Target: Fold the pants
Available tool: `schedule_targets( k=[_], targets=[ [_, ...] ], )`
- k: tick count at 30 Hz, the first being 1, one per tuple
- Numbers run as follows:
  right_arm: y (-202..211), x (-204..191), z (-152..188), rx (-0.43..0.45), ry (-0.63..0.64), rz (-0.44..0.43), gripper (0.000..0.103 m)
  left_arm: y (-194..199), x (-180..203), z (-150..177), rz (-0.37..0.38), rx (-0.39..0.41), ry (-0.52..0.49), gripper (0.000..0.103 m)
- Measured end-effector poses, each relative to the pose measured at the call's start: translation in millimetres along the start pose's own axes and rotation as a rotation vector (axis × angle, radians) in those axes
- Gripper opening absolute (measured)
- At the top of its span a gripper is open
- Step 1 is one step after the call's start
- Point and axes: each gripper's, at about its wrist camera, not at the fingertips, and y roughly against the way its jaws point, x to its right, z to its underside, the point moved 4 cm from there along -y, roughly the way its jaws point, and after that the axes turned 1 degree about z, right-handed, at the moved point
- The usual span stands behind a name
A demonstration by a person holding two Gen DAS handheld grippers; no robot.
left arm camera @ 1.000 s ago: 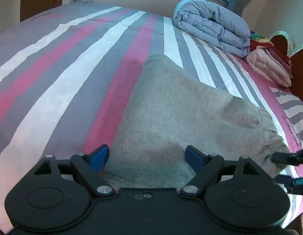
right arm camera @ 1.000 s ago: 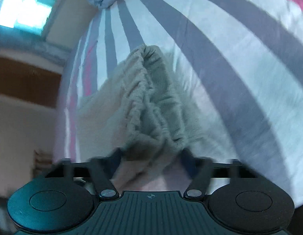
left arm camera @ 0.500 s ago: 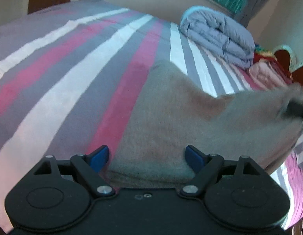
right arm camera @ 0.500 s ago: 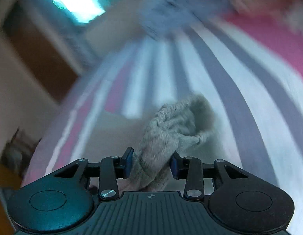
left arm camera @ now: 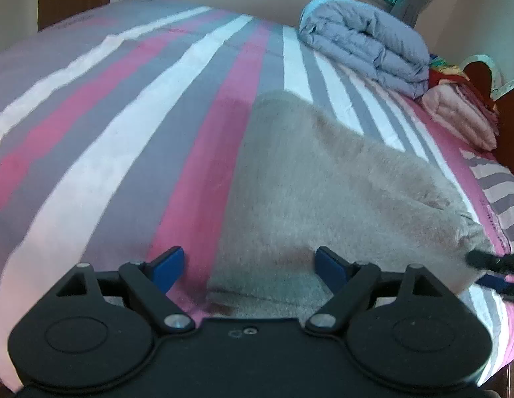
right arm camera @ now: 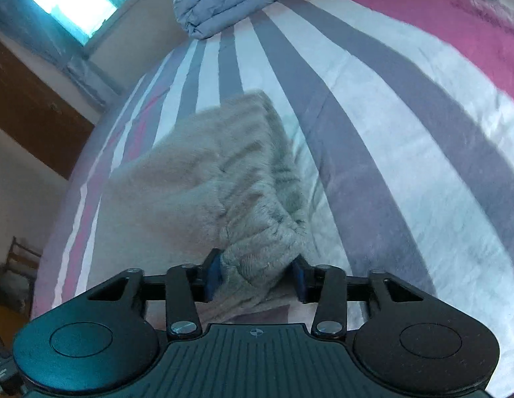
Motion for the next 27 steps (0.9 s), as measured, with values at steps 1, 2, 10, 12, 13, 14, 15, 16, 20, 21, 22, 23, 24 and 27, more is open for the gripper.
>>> schedule_targets(
  k=[1,2,10,12,13,14,15,16,20,21,22,23,24,27],
  targets=[
    [6.1,-2.5,-3.9,0.03,0.023,0.004,0.052,2.9,3.0,-2.0,-0.005,0.013,-0.021,0.079],
    [10.7,-9.2,-6.8,0.062,0.045,0.009,0.052,4.2,6.3,-3.4,-0.008,0.02,-0.045,0.079],
    [19.3,-56.6,-9.5,0.202,0.176,0.002,0.062,-13.9,14.6,5.9,-0.001,-0.068,-0.093,0.08],
    [22.5,-61.2,-6.3,0.217,0.214,0.013,0.062,-14.7,11.7,5.3,0.003,-0.075,-0.072,0.081],
    [25.7,-61.9,-6.9,0.238,0.223,0.027,0.062,-14.9,11.1,5.0,0.005,-0.078,-0.067,0.081],
    [27.7,-60.2,-8.9,0.275,0.229,0.057,0.062,-14.8,10.9,4.6,0.005,-0.078,-0.072,0.081],
    [33.1,-58.2,-11.0,0.315,0.241,0.109,0.062,-15.7,12.4,3.8,0.002,-0.078,-0.081,0.081],
    [38.2,-55.5,-13.8,0.35,0.248,0.158,0.062,-16.2,13.4,3.9,-0.003,-0.075,-0.09,0.081],
    [34.1,-64.5,-14.7,0.321,0.242,0.045,0.062,-18.2,16.4,1.8,-0.021,-0.086,-0.091,0.082],
    [26.1,-70.2,-10.2,0.289,0.254,0.018,0.062,-18.1,16.6,1.2,-0.024,-0.09,-0.087,0.083],
    [17.2,-72.5,-5.8,0.253,0.26,0.003,0.062,-17.8,16.2,0.8,-0.029,-0.094,-0.082,0.083],
    [2.8,-71.2,1.4,0.208,0.257,0.006,0.062,-17.5,15.9,0.7,-0.033,-0.096,-0.08,0.084],
    [-9.0,-65.7,7.5,0.171,0.248,0.027,0.062,-17.2,15.4,0.9,-0.035,-0.096,-0.081,0.087],
    [-38.9,-44.1,18.0,0.135,0.271,0.093,0.062,-16.9,17.7,1.9,-0.034,-0.097,-0.094,0.087]
  ],
)
